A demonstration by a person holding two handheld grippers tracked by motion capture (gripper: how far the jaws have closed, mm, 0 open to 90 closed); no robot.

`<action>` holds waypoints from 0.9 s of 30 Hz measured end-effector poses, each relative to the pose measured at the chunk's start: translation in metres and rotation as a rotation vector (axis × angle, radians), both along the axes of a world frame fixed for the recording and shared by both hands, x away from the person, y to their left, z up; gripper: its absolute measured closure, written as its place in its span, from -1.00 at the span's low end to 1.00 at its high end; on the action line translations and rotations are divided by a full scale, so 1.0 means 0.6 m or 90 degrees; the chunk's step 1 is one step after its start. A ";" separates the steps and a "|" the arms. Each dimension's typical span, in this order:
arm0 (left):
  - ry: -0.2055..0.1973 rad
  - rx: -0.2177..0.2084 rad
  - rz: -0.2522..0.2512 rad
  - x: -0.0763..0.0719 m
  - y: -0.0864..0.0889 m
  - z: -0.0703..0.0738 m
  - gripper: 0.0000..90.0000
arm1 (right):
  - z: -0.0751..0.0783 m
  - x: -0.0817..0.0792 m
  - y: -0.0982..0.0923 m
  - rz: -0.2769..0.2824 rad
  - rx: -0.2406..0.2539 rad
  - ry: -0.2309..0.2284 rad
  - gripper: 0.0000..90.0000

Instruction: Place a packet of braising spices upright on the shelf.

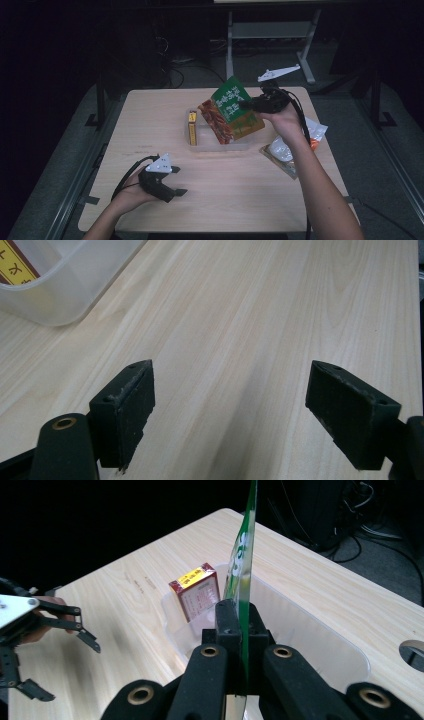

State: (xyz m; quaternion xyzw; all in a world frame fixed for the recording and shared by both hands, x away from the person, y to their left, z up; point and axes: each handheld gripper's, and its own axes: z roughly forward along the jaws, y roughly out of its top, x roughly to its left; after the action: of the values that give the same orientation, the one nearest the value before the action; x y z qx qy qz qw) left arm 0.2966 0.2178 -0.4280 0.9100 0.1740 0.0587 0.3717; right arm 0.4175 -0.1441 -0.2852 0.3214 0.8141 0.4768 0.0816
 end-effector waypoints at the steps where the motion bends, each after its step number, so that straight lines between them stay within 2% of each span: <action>1: 0.001 0.000 0.001 0.000 0.000 0.000 -0.57 | 0.000 0.001 0.002 -0.001 -0.002 0.002 1.00; 18: -0.001 -0.001 -0.002 0.000 0.003 0.003 -0.57 | -0.005 0.035 0.036 -0.032 -0.038 0.031 1.00; 27: 0.000 -0.003 -0.005 0.000 0.002 0.003 -0.57 | 0.000 0.049 0.058 -0.030 -0.067 0.035 1.00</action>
State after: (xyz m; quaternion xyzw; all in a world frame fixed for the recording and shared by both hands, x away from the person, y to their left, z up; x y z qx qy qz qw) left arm 0.2963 0.2189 -0.4265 0.9097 0.1708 0.0571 0.3743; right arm 0.4470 -0.1096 -0.2855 0.3491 0.8320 0.4222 0.0872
